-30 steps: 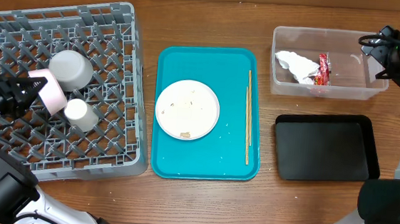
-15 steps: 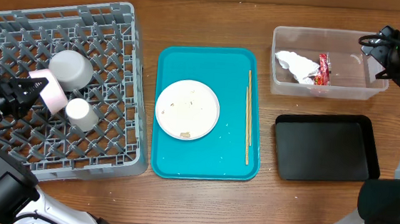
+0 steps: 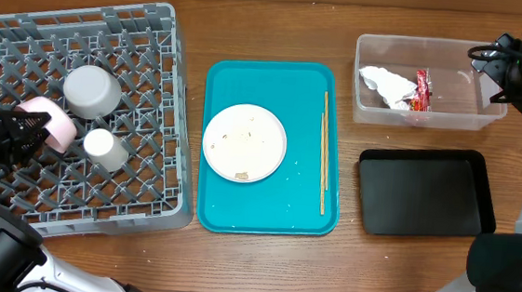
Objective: Sort waste into correct bins and load items into the dishwasher
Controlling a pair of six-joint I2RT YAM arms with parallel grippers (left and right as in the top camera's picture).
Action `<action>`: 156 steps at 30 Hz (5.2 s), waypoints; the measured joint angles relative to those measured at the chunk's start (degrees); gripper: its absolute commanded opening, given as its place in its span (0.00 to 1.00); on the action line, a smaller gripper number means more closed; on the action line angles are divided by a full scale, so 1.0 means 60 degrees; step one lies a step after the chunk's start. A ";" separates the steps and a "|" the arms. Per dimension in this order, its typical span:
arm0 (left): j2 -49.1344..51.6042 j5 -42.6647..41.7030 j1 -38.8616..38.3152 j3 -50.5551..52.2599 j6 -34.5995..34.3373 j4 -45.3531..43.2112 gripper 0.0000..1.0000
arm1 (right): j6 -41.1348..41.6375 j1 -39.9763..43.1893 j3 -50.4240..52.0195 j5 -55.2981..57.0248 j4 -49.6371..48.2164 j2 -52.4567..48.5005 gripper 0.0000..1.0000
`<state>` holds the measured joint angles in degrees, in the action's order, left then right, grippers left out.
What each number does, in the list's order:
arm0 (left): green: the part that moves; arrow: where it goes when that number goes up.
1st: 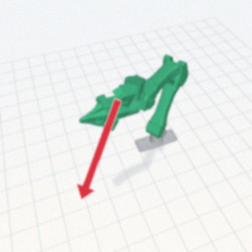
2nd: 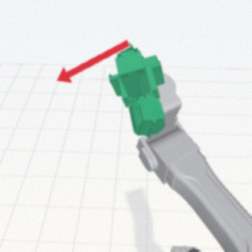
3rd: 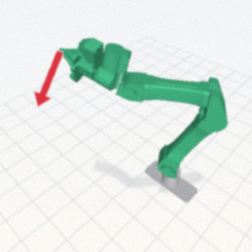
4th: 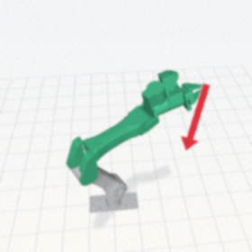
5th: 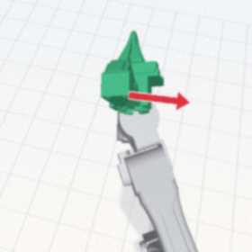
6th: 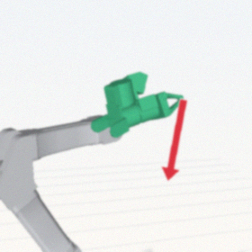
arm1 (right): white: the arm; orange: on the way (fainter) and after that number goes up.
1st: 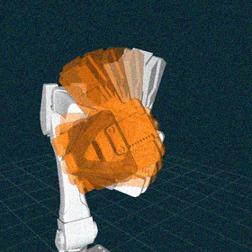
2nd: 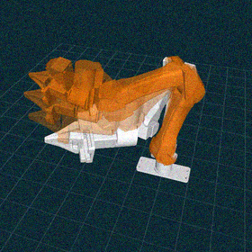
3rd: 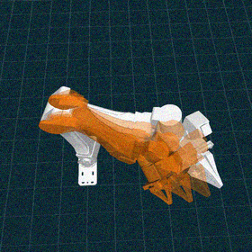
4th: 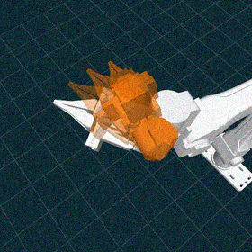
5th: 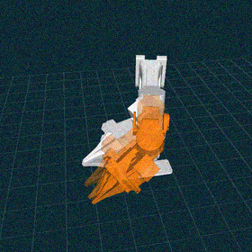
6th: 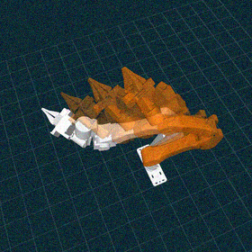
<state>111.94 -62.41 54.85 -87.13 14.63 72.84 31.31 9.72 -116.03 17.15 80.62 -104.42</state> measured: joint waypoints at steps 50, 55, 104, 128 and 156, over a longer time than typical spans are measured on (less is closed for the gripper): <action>-0.0033 0.3093 -0.0328 -0.2339 -0.0831 0.3956 0.04 | -0.0004 0.0000 0.0000 0.0000 0.0004 0.0000 1.00; -0.0747 0.2506 -0.1486 -0.2430 0.0066 0.3555 0.12 | 0.0000 0.0000 0.0000 -0.0004 0.0004 0.0000 1.00; -0.0586 1.3063 -0.6324 -0.5329 -0.7318 0.3202 1.00 | -0.0004 0.0000 0.0000 0.0004 0.0000 0.0000 1.00; -0.0586 1.1420 -0.4124 -0.5329 -0.7453 0.3289 1.00 | -0.1545 -0.3308 0.0550 -0.6247 -0.0984 0.0000 1.00; -0.0586 1.1395 -0.4124 -0.5329 -0.7453 0.3289 1.00 | -0.6080 -0.9992 0.6881 -0.3643 -0.7056 -0.0084 0.74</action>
<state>108.42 5.96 30.11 -119.11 -30.09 92.58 -5.17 -50.24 -74.74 -4.71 38.28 -104.92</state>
